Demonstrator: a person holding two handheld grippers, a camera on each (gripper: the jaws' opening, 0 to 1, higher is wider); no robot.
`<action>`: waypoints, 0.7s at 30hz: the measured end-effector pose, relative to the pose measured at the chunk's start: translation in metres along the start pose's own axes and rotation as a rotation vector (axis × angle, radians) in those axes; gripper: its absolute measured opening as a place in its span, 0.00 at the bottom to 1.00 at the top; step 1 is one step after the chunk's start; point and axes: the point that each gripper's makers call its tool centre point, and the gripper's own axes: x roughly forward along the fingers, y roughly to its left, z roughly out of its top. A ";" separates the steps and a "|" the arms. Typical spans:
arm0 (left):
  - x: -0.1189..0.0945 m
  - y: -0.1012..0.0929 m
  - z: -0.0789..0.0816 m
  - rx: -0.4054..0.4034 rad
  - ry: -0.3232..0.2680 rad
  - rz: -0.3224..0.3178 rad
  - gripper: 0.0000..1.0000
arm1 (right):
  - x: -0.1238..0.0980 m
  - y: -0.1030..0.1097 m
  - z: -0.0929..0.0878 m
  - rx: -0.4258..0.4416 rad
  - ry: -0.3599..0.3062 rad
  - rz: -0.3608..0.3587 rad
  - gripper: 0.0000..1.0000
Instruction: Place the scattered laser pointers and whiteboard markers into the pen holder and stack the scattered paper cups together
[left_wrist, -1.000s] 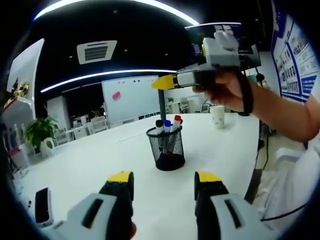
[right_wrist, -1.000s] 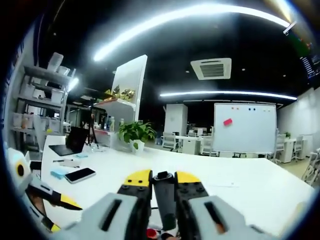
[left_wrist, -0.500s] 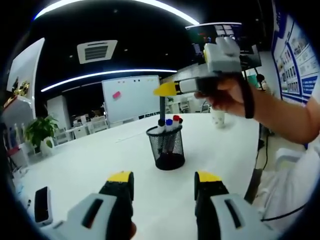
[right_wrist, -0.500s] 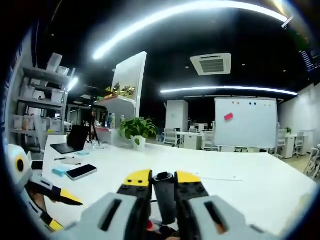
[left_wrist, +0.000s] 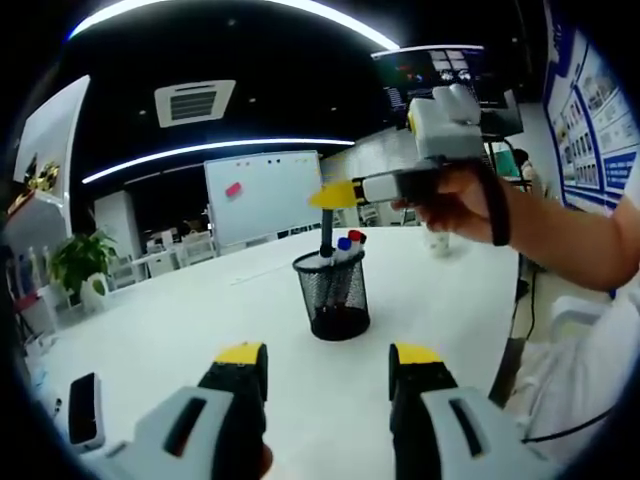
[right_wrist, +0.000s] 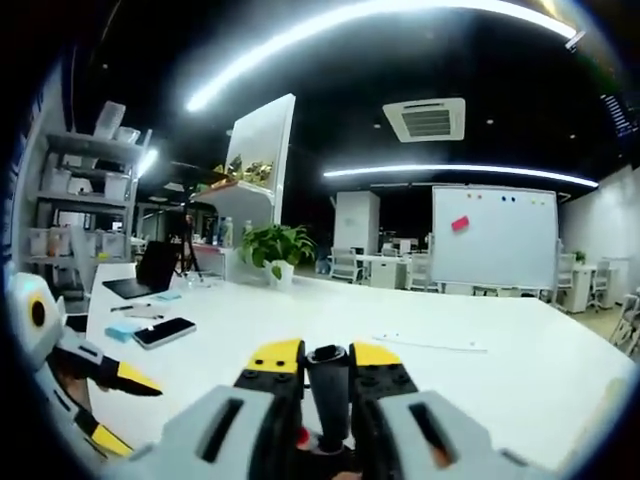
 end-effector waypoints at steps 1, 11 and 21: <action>0.000 0.000 0.000 0.000 0.001 0.000 0.50 | 0.001 0.000 -0.002 0.000 0.006 0.002 0.17; 0.000 0.000 -0.001 0.001 0.002 0.001 0.50 | 0.001 0.000 -0.014 -0.002 0.046 0.010 0.17; 0.000 0.001 -0.002 -0.001 0.004 0.002 0.50 | 0.000 0.001 -0.018 -0.003 0.047 0.010 0.17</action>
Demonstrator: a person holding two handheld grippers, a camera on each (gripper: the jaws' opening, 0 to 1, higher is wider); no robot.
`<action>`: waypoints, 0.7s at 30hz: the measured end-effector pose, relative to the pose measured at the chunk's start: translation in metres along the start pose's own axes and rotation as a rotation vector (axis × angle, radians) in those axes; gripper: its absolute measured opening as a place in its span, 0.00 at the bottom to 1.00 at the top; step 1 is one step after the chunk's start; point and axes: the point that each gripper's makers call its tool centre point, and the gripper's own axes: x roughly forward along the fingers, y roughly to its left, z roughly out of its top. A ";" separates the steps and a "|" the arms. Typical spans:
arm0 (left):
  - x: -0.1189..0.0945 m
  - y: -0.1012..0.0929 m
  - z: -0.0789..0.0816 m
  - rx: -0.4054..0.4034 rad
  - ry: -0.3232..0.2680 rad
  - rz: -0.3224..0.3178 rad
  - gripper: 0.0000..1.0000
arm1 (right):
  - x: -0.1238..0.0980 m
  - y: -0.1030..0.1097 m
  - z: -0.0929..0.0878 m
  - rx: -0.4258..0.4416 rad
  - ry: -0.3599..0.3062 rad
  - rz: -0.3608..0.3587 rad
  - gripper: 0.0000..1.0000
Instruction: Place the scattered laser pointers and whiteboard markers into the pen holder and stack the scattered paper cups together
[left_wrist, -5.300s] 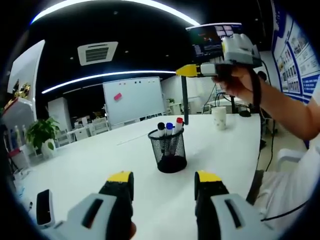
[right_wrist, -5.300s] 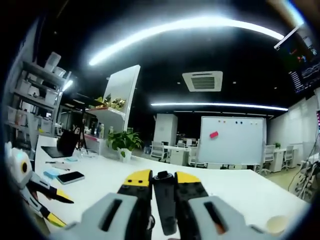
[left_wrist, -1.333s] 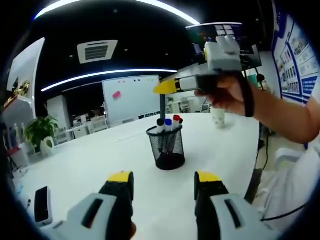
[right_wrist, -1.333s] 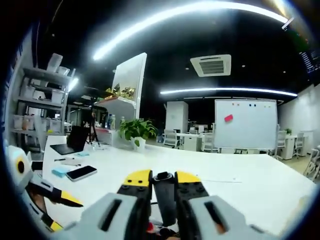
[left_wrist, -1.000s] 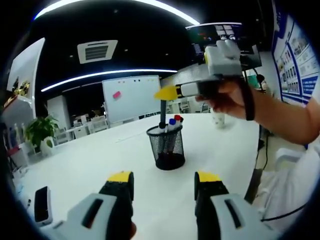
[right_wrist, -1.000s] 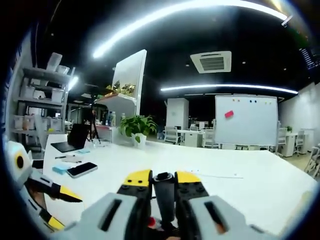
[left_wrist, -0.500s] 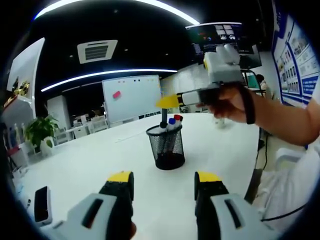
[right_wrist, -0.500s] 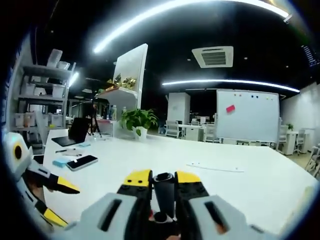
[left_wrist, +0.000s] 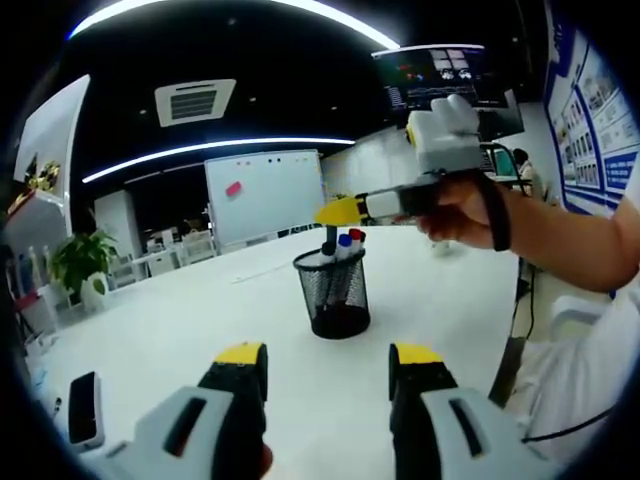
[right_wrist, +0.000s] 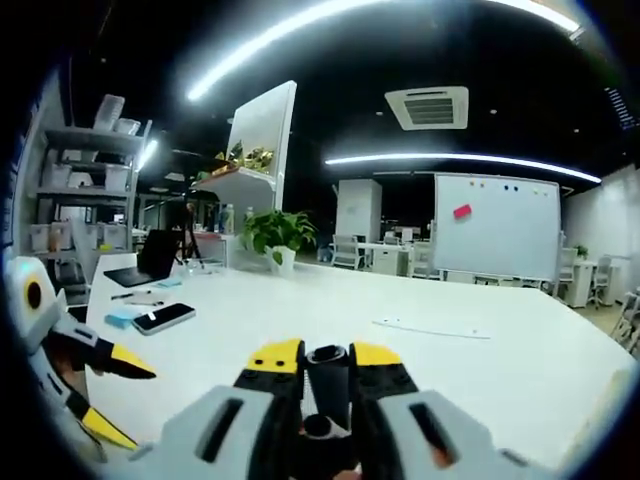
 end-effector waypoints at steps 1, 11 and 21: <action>0.000 0.000 0.000 0.000 0.000 0.000 0.50 | 0.000 0.000 0.000 0.000 0.001 0.000 0.17; 0.000 0.000 -0.001 0.002 0.005 0.002 0.50 | 0.000 -0.001 0.001 -0.048 -0.011 0.001 0.18; 0.001 0.000 -0.001 0.000 0.005 0.002 0.50 | -0.001 -0.003 0.000 -0.063 -0.006 -0.004 0.26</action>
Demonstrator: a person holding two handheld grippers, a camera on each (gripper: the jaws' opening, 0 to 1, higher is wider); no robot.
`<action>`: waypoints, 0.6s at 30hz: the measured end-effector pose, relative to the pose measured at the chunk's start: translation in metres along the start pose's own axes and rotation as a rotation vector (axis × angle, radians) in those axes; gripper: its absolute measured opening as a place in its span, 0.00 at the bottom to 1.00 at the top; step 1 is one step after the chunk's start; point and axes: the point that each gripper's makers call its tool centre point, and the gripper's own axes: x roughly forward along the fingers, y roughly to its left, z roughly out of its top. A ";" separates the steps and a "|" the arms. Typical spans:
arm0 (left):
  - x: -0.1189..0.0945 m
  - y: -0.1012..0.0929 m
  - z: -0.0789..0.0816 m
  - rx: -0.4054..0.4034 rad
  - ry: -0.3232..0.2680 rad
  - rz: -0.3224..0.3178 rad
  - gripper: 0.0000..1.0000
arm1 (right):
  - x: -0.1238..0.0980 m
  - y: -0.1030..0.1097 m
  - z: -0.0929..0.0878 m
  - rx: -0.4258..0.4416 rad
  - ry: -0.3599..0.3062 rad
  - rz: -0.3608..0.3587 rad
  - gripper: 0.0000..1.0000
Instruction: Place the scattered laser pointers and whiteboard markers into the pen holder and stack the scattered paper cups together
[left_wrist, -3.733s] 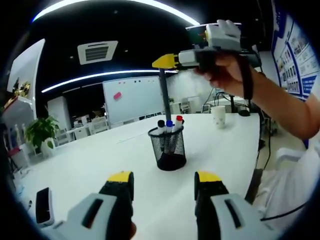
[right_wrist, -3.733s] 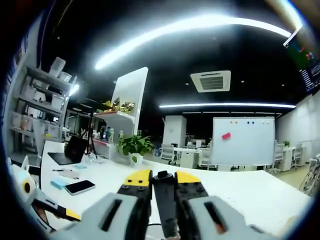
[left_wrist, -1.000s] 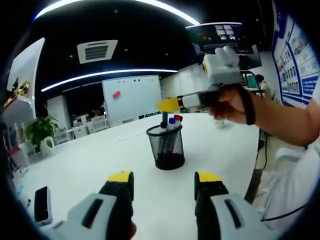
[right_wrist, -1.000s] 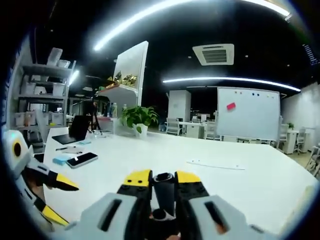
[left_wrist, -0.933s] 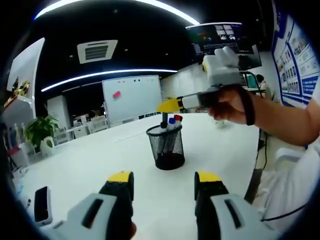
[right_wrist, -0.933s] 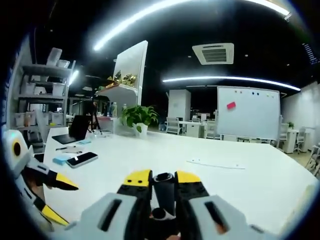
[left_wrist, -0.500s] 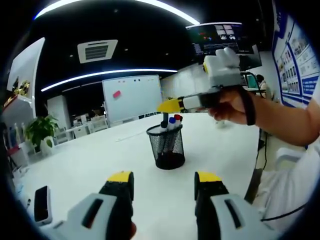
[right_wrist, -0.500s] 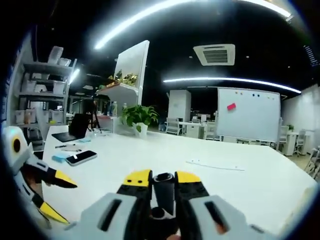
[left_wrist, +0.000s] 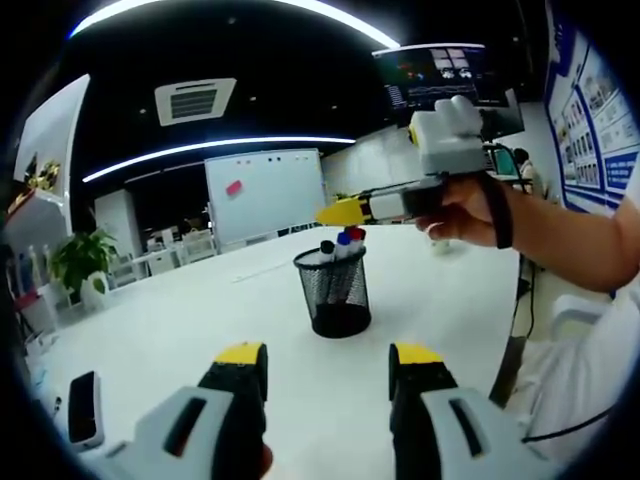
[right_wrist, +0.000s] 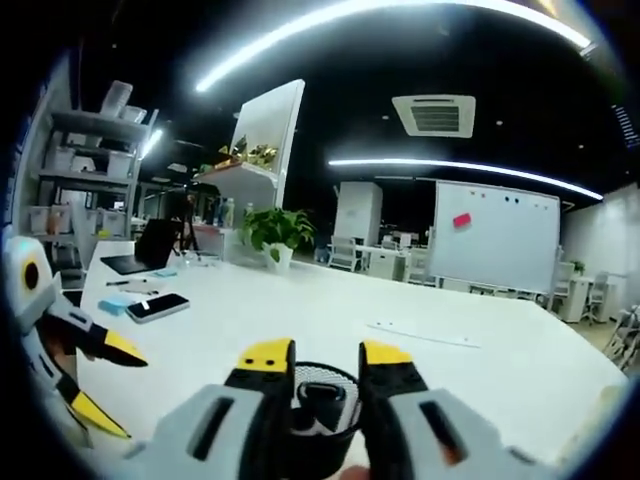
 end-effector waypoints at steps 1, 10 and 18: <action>0.000 0.000 0.000 0.000 0.000 0.000 0.50 | 0.000 -0.001 0.000 -0.002 -0.001 -0.001 0.26; 0.000 0.000 0.000 0.001 0.002 0.001 0.50 | 0.001 -0.002 0.002 0.000 -0.004 0.001 0.29; 0.001 0.000 0.000 0.002 0.004 -0.001 0.50 | 0.001 -0.005 0.005 -0.004 -0.012 0.005 0.32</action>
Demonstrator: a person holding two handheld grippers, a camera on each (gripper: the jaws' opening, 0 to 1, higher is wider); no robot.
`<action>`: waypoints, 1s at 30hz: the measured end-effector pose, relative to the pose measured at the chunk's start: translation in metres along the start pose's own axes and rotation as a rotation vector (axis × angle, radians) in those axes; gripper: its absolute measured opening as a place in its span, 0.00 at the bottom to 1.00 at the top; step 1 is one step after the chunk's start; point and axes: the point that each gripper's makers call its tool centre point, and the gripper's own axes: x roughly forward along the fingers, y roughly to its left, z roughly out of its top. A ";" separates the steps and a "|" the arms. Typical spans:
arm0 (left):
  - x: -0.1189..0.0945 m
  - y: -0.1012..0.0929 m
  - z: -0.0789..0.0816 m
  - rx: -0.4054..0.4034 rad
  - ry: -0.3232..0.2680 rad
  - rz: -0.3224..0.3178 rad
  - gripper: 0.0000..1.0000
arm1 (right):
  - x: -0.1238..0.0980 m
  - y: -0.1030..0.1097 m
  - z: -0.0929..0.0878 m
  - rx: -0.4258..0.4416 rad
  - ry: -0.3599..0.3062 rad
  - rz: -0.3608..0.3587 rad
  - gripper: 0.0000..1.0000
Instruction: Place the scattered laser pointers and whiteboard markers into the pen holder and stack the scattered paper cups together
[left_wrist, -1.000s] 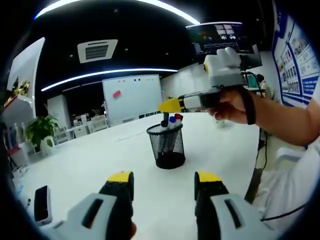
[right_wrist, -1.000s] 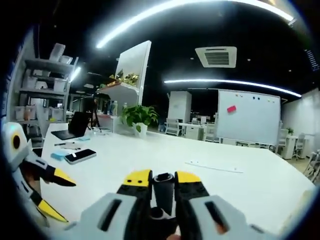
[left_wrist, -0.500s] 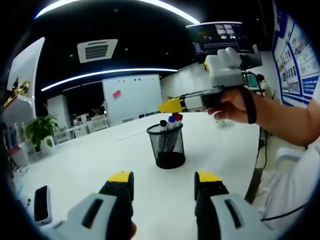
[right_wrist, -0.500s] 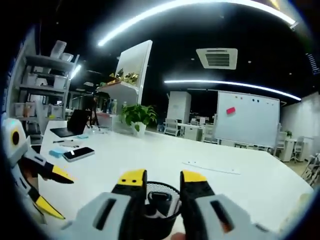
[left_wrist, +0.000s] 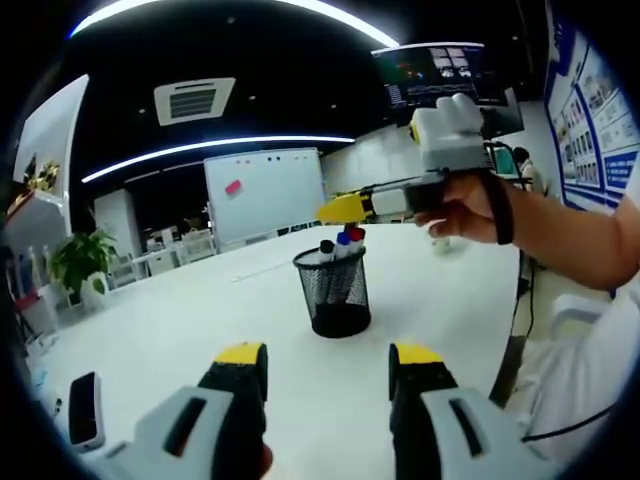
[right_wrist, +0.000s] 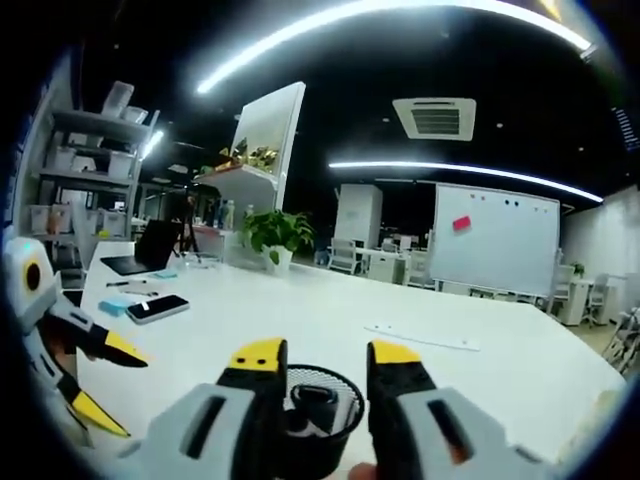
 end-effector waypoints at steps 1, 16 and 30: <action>0.000 0.000 0.000 0.000 0.000 0.000 0.50 | -0.001 0.000 0.001 0.000 0.000 0.000 0.32; 0.000 0.000 0.001 0.005 0.002 -0.001 0.50 | -0.007 -0.005 0.007 -0.006 -0.010 0.006 0.33; 0.000 0.001 0.000 0.004 0.005 0.003 0.50 | -0.010 -0.019 0.008 -0.008 -0.009 -0.012 0.33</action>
